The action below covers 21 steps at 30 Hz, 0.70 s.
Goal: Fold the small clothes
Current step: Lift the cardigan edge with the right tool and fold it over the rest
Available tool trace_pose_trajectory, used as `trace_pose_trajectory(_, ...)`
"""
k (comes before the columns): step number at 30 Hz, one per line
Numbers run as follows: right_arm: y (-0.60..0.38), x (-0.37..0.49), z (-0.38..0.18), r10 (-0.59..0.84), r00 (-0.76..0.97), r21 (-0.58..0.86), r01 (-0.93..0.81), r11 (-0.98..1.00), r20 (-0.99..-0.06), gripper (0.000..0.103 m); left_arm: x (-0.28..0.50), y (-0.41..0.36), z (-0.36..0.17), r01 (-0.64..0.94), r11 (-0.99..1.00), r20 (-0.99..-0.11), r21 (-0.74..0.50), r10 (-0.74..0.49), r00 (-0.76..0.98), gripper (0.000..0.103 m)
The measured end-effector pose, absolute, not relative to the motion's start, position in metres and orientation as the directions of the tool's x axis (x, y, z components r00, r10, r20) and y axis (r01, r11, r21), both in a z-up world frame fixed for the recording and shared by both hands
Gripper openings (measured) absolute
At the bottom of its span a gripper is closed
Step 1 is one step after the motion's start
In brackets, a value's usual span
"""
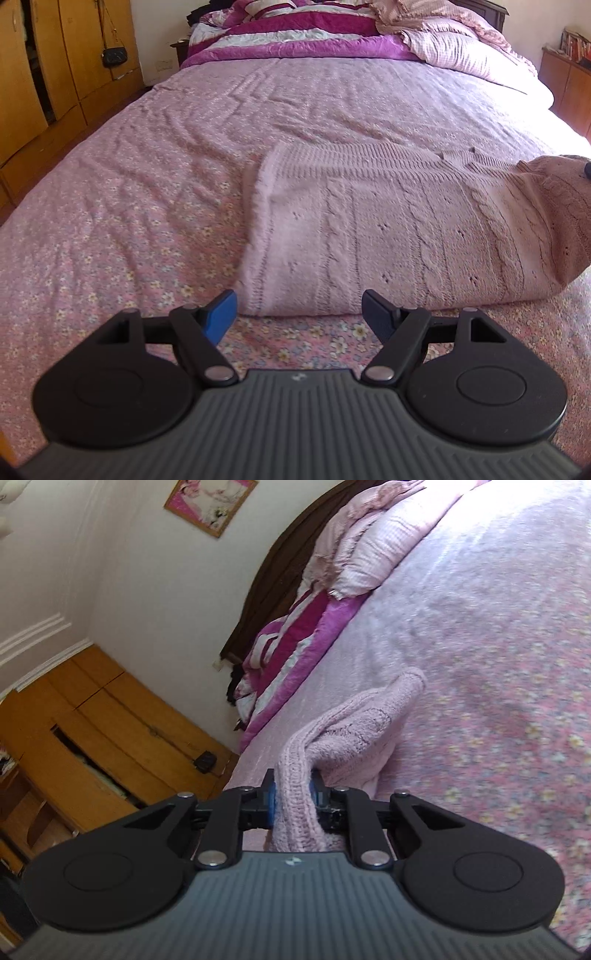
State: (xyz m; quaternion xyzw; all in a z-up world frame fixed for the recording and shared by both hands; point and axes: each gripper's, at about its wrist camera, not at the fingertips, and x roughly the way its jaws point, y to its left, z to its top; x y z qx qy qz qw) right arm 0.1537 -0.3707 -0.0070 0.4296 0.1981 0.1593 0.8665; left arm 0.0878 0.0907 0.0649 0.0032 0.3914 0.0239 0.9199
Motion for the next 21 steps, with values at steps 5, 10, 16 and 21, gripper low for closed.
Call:
trace_pose_trajectory(5,-0.352,0.157,0.006,0.473,0.862,0.824,-0.126,0.552,-0.185,0.017,0.083,0.104,0.072,-0.063,0.998,-0.707,0.023,0.061,0.705,0.076)
trace_pose_trajectory(10,-0.333,0.159,0.024,0.502,0.853,0.839,-0.168,0.518,-0.139,0.017,0.081,0.118,0.077,-0.081,0.996,-0.705,0.02,0.072,0.705,0.076)
trace_pose_trajectory(16,-0.301,0.161,0.046,0.546,0.834,0.851,-0.227,0.474,-0.081,0.017,0.083,0.131,0.084,-0.09,0.995,-0.691,0.04,0.093,0.717,0.076)
trace_pose_trajectory(21,-0.261,0.17,0.055,0.578,0.814,0.851,-0.257,0.459,-0.066,0.017,0.08,0.146,0.092,-0.114,0.993,-0.669,0.038,0.11,0.735,0.076)
